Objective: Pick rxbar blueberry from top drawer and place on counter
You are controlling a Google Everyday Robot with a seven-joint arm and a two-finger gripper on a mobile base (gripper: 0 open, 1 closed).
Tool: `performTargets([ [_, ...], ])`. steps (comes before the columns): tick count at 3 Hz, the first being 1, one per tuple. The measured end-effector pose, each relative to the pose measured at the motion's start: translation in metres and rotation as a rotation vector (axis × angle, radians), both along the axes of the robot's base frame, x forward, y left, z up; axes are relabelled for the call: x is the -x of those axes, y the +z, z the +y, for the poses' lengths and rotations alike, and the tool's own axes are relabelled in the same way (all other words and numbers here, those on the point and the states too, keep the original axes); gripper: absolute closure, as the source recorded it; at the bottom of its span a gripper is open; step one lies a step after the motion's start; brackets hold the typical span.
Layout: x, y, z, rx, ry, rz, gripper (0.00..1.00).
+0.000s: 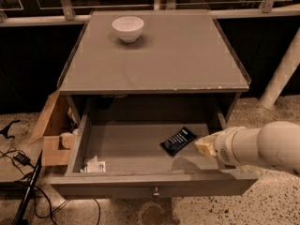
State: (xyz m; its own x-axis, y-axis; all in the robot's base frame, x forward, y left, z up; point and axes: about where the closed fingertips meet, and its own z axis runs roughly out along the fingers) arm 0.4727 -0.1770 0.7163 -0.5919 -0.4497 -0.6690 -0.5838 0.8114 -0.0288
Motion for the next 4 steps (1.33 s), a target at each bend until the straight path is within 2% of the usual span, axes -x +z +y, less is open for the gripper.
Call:
performTargets([
  [1,-0.006,-0.012,0.012,-0.012,-0.001,-0.004,0.36],
  [2,-0.013,-0.023,0.021,-0.023,-0.002,0.0,0.19],
  [3,-0.02,-0.033,0.028,-0.036,-0.005,0.007,0.15],
  [4,-0.027,-0.043,0.033,-0.047,-0.01,0.014,0.16],
])
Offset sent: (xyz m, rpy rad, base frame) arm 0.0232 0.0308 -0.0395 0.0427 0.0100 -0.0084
